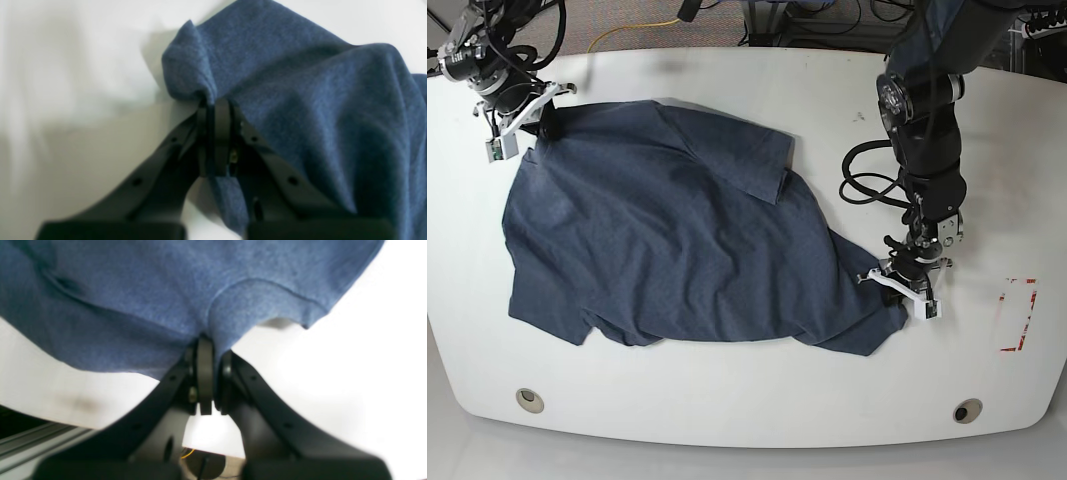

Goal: Fold the T-shirt properly
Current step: 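Regrasp the shirt at two opposite corners with both grippers, then lift the shirt with both grippers and stretch it taut, then lower the stretched shirt flat onto the table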

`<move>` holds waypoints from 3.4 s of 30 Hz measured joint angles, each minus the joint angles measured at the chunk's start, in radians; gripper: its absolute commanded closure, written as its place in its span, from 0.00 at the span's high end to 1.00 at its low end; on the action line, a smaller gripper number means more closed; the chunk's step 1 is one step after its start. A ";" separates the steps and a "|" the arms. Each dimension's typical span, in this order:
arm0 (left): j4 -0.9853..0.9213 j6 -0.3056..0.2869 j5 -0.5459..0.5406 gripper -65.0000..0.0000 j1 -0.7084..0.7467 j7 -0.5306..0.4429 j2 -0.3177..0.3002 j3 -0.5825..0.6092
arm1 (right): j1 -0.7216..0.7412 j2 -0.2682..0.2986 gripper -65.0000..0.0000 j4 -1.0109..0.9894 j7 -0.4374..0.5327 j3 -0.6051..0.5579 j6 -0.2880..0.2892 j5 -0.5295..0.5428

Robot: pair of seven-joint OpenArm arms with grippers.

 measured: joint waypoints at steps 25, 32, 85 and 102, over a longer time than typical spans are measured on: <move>1.136 -0.264 0.023 0.00 0.319 0.472 -0.031 0.066 | 0.306 0.141 0.00 -0.010 -0.016 -0.031 0.004 -0.010; 1.270 -0.268 0.022 0.00 0.243 0.500 -0.033 0.119 | 0.512 0.224 0.00 -0.109 -0.016 -0.128 0.008 0.000; 1.328 -0.270 0.131 0.00 -0.061 0.890 -0.052 0.206 | 0.991 0.463 0.00 -0.564 -0.060 -0.404 0.031 0.019; 1.329 -0.269 0.129 0.00 0.473 0.812 0.051 0.179 | 0.515 0.412 0.00 -0.430 -0.119 -0.183 0.024 0.180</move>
